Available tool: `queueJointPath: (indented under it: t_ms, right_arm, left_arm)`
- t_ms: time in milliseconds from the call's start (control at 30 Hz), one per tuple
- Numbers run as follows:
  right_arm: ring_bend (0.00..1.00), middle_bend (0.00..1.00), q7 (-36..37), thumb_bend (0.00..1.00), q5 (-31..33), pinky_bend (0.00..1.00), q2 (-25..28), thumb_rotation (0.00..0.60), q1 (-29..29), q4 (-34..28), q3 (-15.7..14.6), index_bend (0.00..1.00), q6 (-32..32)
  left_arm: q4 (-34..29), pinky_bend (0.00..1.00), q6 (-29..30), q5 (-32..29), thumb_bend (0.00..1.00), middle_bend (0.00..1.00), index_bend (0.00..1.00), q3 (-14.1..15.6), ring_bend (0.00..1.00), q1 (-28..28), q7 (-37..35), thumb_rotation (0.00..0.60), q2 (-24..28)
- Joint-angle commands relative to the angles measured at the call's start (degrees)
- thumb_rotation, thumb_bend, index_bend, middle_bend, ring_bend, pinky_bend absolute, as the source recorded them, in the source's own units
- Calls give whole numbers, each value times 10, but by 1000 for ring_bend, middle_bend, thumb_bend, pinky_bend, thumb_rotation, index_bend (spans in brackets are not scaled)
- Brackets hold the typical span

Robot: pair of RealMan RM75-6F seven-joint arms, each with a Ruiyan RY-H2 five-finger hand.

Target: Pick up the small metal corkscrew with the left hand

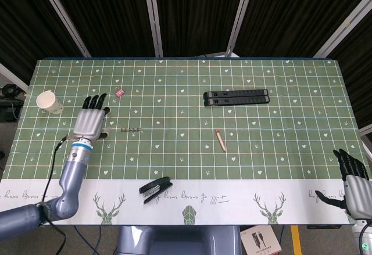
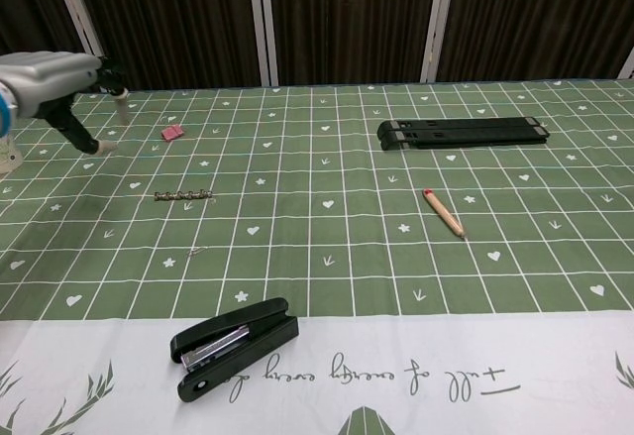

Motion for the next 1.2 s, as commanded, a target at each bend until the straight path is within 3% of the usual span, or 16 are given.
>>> queueJointPath:
  t_ms: [33,500,1200]
  right_arm:
    - [0,0,2,87,0,39,0,600,0,0,0,52,0]
    - [0,0,11,87,3,39,2,600,3,-5,0,52,-8]
    - [0,0,19,86,3,39,4,600,2,-9,-1,64,-7]
  left_arm:
    - [62,0,-10,-55,279,0,428,-11,0,-51,38,600,-59]
    - [190,0,-10,-100,282,0,476,1,0,-114,73,600,-169]
    - [277,0,-22,-112,292,0,480,2,0,-155,102,600,-241]
